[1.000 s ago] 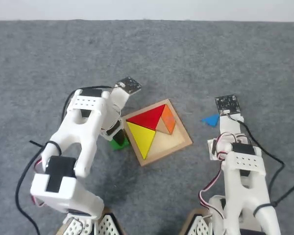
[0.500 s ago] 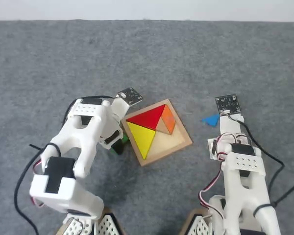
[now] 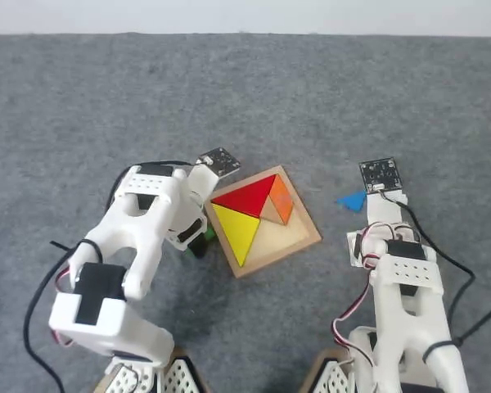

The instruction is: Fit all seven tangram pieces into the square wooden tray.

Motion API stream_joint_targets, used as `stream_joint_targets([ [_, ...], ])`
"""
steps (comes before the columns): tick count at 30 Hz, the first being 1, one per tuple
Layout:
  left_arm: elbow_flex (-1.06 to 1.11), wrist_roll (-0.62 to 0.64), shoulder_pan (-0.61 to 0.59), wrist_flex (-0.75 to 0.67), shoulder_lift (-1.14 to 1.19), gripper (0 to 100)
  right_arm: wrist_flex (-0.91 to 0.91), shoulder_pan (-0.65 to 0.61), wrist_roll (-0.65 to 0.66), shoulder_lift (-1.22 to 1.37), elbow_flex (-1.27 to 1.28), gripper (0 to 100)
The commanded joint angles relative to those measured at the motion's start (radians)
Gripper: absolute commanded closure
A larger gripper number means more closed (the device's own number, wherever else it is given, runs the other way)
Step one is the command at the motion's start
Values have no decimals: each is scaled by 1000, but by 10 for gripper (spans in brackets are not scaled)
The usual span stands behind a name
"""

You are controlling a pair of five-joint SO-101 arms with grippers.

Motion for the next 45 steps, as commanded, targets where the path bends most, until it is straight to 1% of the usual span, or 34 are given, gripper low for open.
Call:
stream_joint_targets([
  [1, -90, 11, -9, 114, -100, 987, -18, -8, -8, -25, -8, 950],
  [3, -133, 12, 0, 175, -149, 987, -18, -8, -8, -25, -8, 950],
  [6, -186, 12, 49, 249, -192, 987, -18, -8, -8, -27, -8, 950],
  [9, -220, 52, 140, 276, -196, 987, -18, -8, -9, -28, -8, 950],
  [14, -248, 195, 354, 190, -121, 987, -18, -8, -11, -28, -8, 950],
  [16, -274, 285, 413, 157, -55, 987, -18, -8, -11, -28, -8, 950],
  [18, -318, 365, 446, 143, 25, 987, -18, -8, -11, -28, -8, 950],
  [22, -432, 509, 479, 149, 175, 987, -18, -8, -9, -30, -8, 950],
  [25, -493, 598, 483, 164, 241, 987, -18, -8, -8, -31, -8, 950],
  [27, -521, 634, 479, 169, 261, 987, -18, -8, -8, -33, -8, 950],
  [29, -527, 638, 483, 170, 265, 976, -18, -8, -8, -33, -8, 950],
  [34, -533, 635, 485, 226, 264, 840, -18, -8, -8, -33, -8, 950],
  [38, -535, 609, 485, 275, 262, 828, -18, -10, -8, -33, -8, 950],
  [43, -578, 606, 480, 316, 262, 825, -18, -10, -8, -33, -8, 950],
  [45, -610, 611, 482, 341, 262, 795, -18, -10, -8, -31, -8, 950],
])
